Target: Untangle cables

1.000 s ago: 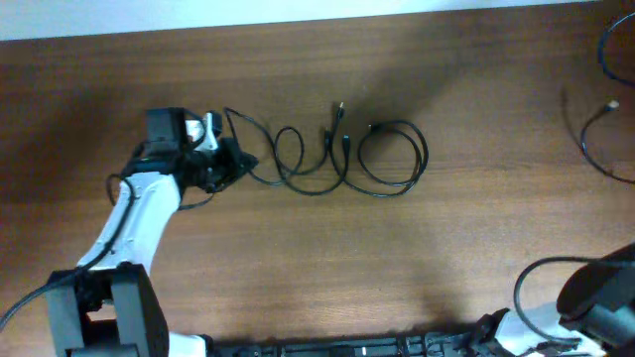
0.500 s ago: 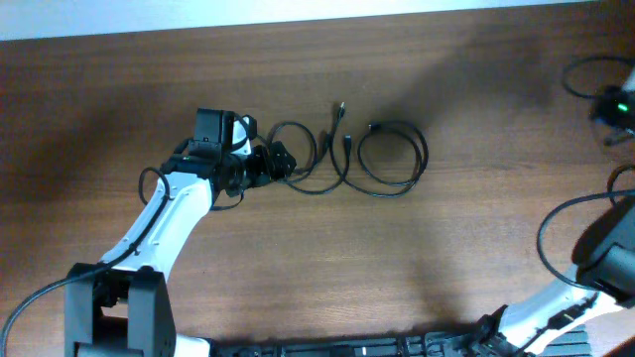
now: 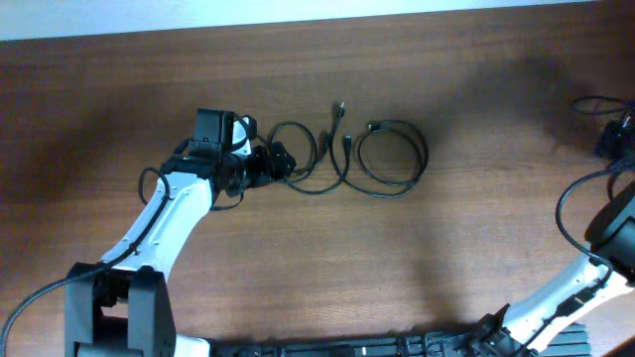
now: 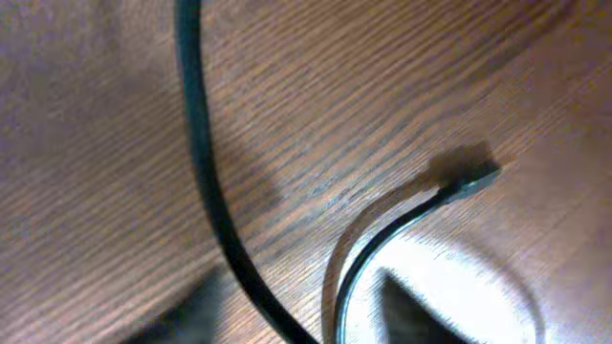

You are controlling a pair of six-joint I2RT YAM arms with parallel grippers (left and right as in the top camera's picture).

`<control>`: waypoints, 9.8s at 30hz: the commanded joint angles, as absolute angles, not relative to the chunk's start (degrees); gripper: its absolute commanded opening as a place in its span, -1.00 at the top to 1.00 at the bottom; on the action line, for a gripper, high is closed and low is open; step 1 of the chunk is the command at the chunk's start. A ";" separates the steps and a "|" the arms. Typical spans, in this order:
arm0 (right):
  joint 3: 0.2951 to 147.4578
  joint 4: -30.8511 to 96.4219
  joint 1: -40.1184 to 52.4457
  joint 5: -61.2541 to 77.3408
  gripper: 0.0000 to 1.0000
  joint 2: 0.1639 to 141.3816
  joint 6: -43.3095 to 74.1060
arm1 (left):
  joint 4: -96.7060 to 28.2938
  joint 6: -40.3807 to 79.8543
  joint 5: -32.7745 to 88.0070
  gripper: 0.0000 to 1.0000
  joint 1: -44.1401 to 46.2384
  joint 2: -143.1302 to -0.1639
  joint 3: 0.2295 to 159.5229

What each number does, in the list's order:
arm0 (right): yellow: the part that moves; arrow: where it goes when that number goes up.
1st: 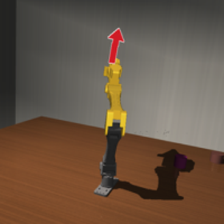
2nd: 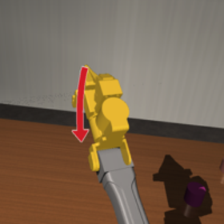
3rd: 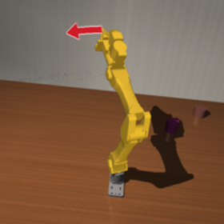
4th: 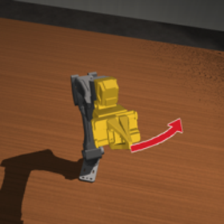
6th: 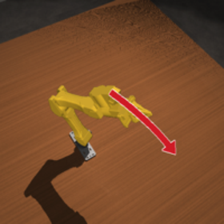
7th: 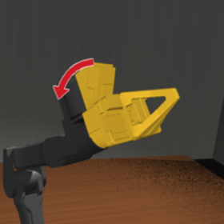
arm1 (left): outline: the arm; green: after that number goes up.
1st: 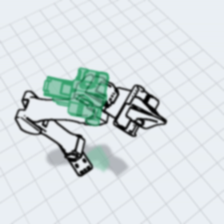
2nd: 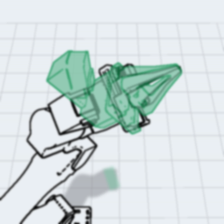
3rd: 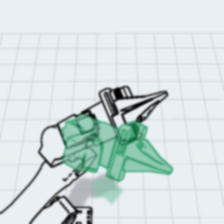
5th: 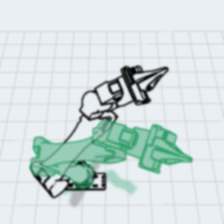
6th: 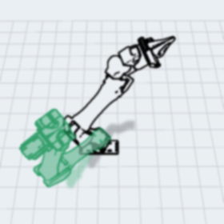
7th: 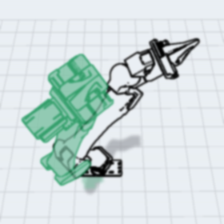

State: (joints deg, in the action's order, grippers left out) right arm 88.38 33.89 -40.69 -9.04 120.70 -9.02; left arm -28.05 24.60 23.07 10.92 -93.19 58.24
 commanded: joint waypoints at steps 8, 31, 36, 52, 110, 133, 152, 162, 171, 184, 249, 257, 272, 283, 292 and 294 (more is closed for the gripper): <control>89.23 28.40 -27.09 2.33 0.92 101.12 -4.25 | -28.12 24.10 22.65 -0.98 11.14 -92.99 58.22; 89.17 -23.38 -24.34 -0.40 0.55 135.70 -4.49 | -28.12 24.10 22.65 -0.98 11.14 -92.99 58.22; 89.34 -18.94 -23.24 -0.40 -0.81 129.34 -0.97 | -28.12 24.10 22.65 -0.98 11.14 -92.99 58.22; 88.75 33.95 0.27 33.34 -0.97 109.40 6.28 | -28.12 24.10 22.65 -0.98 11.14 -92.99 58.22; 80.79 14.90 -2.33 8.29 0.92 65.30 -1.43 | -53.74 24.10 12.16 -0.97 -11.94 -74.61 72.86; 80.77 3.70 -14.90 -71.57 0.92 69.82 -8.95 | -53.74 24.10 12.16 -0.97 -11.94 -74.61 72.86; 80.18 33.93 -38.74 -23.42 0.92 92.84 18.11 | -53.74 24.10 12.16 -0.97 -11.94 -74.61 72.86; 80.20 37.56 -39.13 -22.02 -0.83 108.73 18.11 | -53.74 24.10 12.16 -0.97 -11.94 -74.61 72.86; 80.73 41.47 -40.47 -27.18 -0.97 100.64 18.48 | -53.74 24.10 12.16 -0.98 -11.94 -74.61 72.86; 80.25 20.78 -33.91 3.79 0.92 119.35 -4.27 | -53.74 24.10 12.16 -0.97 -11.94 -74.61 72.86; 77.93 -1.85 -1.45 5.89 0.92 120.01 -27.38 | -53.74 24.10 12.16 -0.97 -11.94 -74.61 72.86; 77.97 9.13 -3.38 4.29 -0.97 109.67 -28.03 | -53.74 24.10 12.16 -0.97 -11.94 -74.61 72.86; 74.56 24.23 6.13 10.90 -0.97 70.13 -12.56 | -53.71 24.10 12.16 -0.98 -11.88 -74.61 72.86; 50.85 15.18 -15.22 12.47 -0.97 19.62 7.60 | -53.71 24.10 12.16 -0.97 -11.90 -74.61 72.86; 52.34 15.88 -11.68 11.97 -0.97 2.11 7.55 | -53.74 24.10 12.16 -0.98 -11.88 -74.61 72.86; 55.88 18.00 -10.31 11.84 -0.97 0.27 7.57 | -53.74 24.10 12.16 -0.97 -11.88 -74.61 72.86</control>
State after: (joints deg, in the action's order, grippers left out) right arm 52.95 17.23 -11.44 11.94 1.15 7.33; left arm -53.74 24.43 12.58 -11.70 -75.20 72.07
